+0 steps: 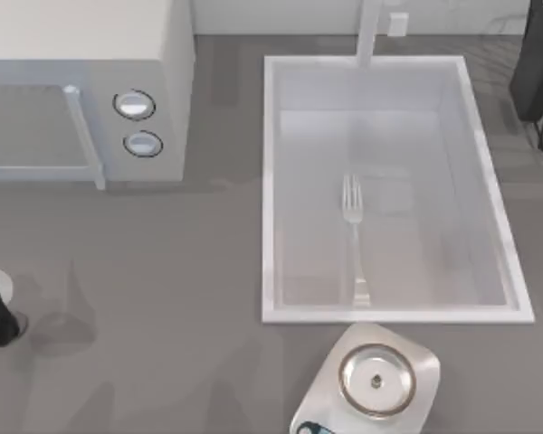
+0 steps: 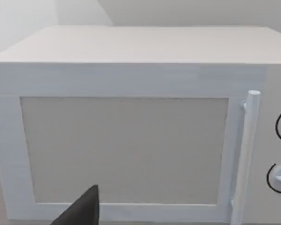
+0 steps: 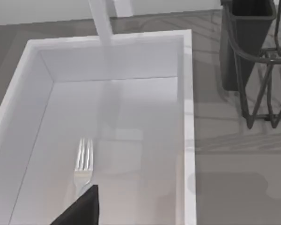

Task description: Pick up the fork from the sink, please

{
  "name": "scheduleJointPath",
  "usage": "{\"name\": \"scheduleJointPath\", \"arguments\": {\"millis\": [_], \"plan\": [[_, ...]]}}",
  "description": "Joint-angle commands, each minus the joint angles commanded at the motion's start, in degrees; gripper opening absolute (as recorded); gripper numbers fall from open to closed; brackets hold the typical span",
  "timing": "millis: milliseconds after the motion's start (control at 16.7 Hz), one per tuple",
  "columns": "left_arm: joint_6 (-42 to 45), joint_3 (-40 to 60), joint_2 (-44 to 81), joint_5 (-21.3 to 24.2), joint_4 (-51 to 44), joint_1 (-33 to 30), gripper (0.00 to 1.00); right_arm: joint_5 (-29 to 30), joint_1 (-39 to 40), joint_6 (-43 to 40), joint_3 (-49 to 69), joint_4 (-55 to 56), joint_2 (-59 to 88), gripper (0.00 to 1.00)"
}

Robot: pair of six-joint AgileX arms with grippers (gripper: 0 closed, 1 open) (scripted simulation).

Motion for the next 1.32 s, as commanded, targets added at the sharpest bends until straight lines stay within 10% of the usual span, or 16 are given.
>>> {"name": "scheduleJointPath", "arguments": {"millis": [840, 1320], "plan": [[0.0, 0.0, 0.0, 0.0, 0.0, 0.0, 1.0, 0.24, 14.03, 14.44, 71.33, -41.46, 78.81, 1.0], [0.0, 0.0, 0.0, 0.0, 0.0, 0.0, 1.0, 0.34, 17.68, 17.94, 90.03, -52.05, 99.44, 1.0]]}}
